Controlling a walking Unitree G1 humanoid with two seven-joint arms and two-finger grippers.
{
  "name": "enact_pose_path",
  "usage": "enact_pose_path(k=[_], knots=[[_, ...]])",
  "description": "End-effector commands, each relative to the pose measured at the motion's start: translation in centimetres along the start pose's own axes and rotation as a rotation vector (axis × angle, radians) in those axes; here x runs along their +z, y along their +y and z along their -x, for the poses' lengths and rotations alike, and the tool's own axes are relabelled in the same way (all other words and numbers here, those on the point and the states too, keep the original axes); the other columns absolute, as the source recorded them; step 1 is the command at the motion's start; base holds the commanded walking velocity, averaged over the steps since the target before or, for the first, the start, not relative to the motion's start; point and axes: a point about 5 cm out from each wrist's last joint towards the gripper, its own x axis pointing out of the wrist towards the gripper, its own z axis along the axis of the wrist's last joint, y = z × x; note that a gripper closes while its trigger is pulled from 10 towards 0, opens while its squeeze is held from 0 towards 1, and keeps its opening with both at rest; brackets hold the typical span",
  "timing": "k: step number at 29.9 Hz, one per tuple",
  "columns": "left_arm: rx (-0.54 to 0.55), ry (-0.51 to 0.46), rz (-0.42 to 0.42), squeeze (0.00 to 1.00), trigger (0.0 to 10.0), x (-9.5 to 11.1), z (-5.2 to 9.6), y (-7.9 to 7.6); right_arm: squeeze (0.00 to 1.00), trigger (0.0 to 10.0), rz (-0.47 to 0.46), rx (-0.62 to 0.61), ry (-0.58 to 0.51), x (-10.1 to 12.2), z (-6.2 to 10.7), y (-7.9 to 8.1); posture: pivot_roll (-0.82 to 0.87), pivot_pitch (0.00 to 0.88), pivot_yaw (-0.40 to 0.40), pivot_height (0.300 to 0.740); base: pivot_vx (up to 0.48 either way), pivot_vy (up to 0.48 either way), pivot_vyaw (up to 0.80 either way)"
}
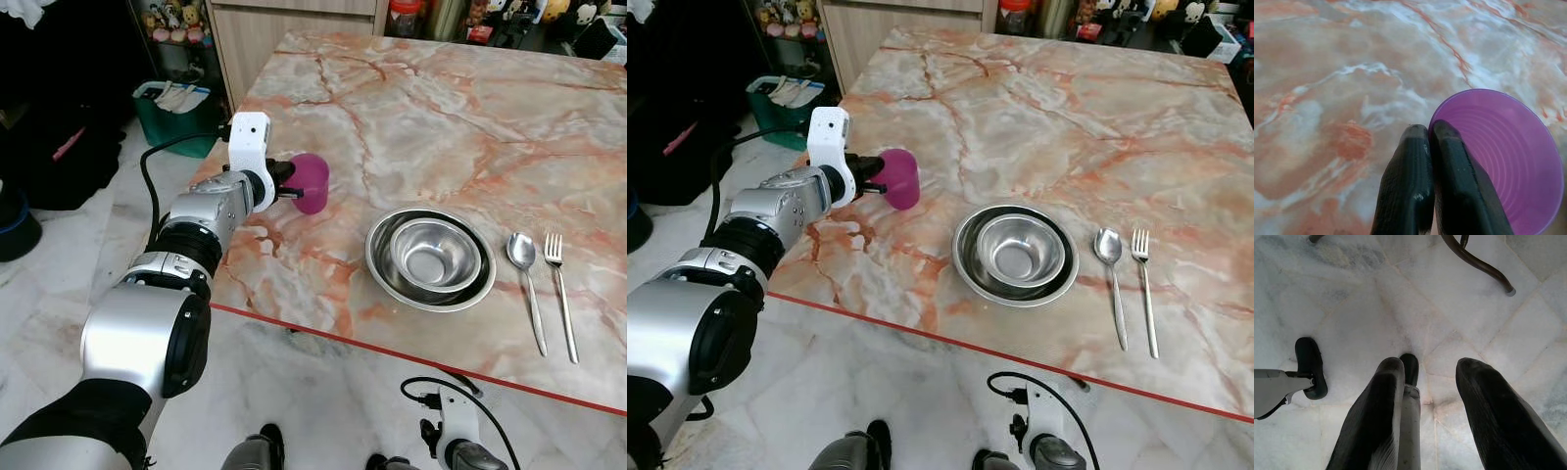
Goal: Setting the table
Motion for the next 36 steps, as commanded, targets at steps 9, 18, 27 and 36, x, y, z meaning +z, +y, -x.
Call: enact_pose_path(k=[9,18,27,36], knots=[[-0.039,0.056,-0.031,0.0,10.0,-0.16,-0.23,-0.73,0.0,10.0,-0.005,-0.002,0.031,-0.87,0.08,0.1,0.05,0.18,0.044,0.74,0.0,0.0,0.0],[-0.046,0.074,-0.031,0.0,10.0,-0.46,-0.27,-0.87,0.0,10.0,-0.008,-0.003,0.031,-0.9,0.09,0.14,0.04,0.18,0.046,0.74,0.0,0.0,0.0],[-0.058,0.078,-0.032,0.1,10.0,-0.47,-0.29,-0.98,0.0,10.0,-0.009,-0.003,0.03,-0.9,0.08,0.15,0.04,0.18,0.048,0.74,0.0,0.0,0.0],[-0.073,0.068,-0.033,0.31,10.0,-0.32,-0.3,-1.11,0.0,10.0,-0.013,-0.005,0.03,-0.93,0.09,0.16,0.04,0.183,0.049,0.74,0.0,0.0,0.0]])
